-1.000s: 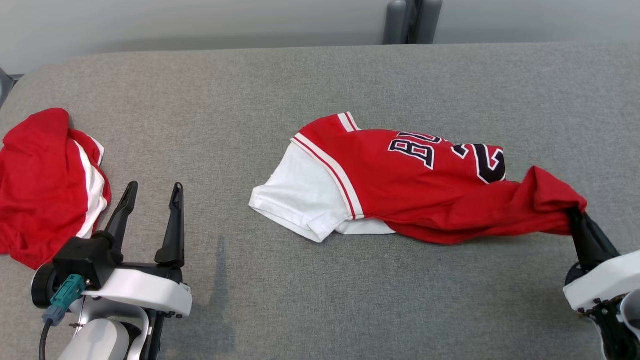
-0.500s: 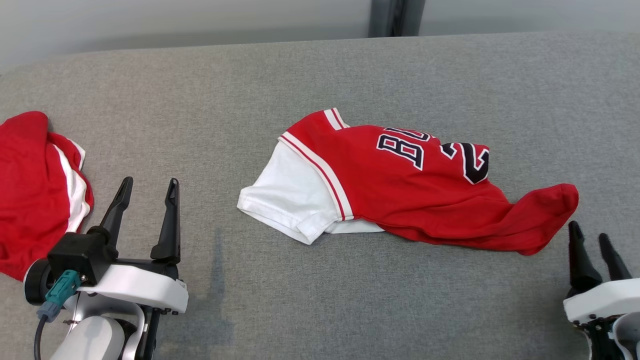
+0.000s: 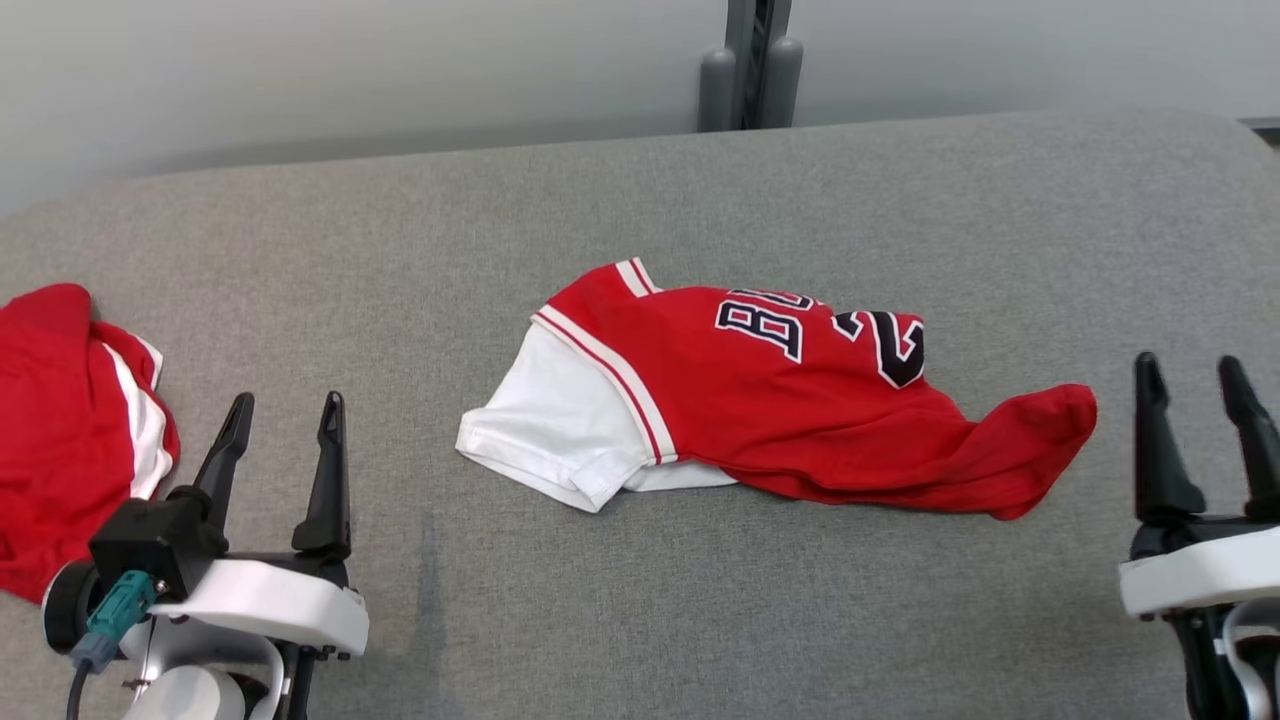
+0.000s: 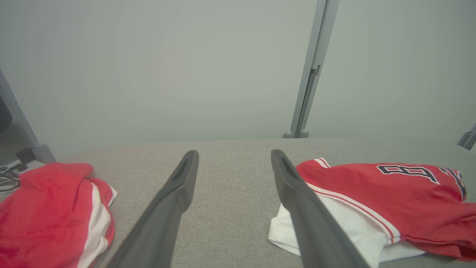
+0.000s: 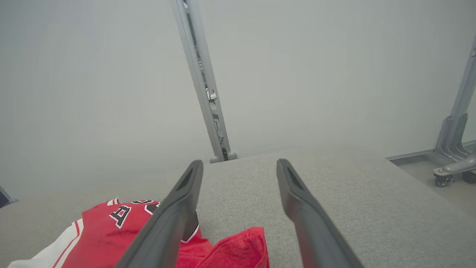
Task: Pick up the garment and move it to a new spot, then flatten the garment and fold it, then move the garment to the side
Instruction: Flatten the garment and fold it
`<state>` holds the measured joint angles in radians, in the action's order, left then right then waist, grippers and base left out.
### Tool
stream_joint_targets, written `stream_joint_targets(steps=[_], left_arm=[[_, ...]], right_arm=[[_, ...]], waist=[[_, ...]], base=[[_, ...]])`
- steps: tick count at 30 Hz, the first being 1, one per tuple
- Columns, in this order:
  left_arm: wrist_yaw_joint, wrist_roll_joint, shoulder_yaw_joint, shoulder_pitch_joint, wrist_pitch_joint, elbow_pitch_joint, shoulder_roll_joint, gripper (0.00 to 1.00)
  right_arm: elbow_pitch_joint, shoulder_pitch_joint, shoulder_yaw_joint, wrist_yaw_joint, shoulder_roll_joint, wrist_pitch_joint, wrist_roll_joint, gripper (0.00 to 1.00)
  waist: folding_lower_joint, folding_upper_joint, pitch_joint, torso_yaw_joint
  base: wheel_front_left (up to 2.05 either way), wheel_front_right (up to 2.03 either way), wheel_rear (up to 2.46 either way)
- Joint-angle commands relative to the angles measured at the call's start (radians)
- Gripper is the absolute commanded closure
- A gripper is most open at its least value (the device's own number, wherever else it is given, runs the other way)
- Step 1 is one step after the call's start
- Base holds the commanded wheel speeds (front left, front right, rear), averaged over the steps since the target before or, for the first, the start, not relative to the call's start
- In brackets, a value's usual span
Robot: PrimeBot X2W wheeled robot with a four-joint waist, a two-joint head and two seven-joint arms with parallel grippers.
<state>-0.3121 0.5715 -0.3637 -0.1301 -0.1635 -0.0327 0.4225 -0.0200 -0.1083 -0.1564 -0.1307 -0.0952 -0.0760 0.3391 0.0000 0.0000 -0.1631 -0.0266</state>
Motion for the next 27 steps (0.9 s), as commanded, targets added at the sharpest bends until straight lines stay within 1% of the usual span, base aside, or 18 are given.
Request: stream_joint_targets(steps=[1, 8, 13, 20, 24, 27], left_arm=[[-0.009, 0.006, 0.004, 0.018, -0.004, 0.001, 0.003, 0.00], [-0.021, 0.014, -0.007, 0.077, -0.001, -0.001, 0.006, 0.00], [-0.032, 0.021, -0.004, 0.102, 0.000, -0.009, 0.006, 0.00], [-0.036, 0.024, -0.002, 0.106, 0.002, -0.020, 0.014, 0.00], [-0.021, 0.012, -0.016, 0.065, 0.009, -0.018, 0.017, 0.00], [0.004, 0.004, -0.037, 0.016, 0.026, -0.001, 0.012, 0.00]], right_arm=[[0.034, 0.020, 0.025, 0.000, -0.004, 0.021, -0.027, 0.00], [0.156, 0.103, 0.091, 0.000, 0.016, 0.103, -0.084, 0.00], [0.205, 0.155, 0.094, 0.000, 0.029, 0.135, -0.088, 0.00], [0.233, 0.177, 0.085, 0.000, 0.039, 0.156, -0.088, 0.00], [0.240, 0.168, 0.087, 0.000, 0.041, 0.160, -0.086, 0.00], [0.243, 0.153, 0.092, 0.000, 0.042, 0.162, -0.082, 0.00]], waist=[[0.0000, 0.0000, 0.026, -0.008], [0.0000, 0.0000, 0.085, -0.010], [0.0000, 0.0000, 0.105, -0.010], [0.0000, 0.0000, 0.103, -0.014], [0.0000, 0.0000, 0.088, -0.024], [0.0000, 0.0000, 0.067, -0.040]], base=[[0.00, 0.00, 0.00], [0.00, 0.00, 0.00], [0.00, 0.00, 0.00], [0.00, 0.00, 0.00], [0.00, 0.00, 0.00], [0.00, 0.00, 0.00]])
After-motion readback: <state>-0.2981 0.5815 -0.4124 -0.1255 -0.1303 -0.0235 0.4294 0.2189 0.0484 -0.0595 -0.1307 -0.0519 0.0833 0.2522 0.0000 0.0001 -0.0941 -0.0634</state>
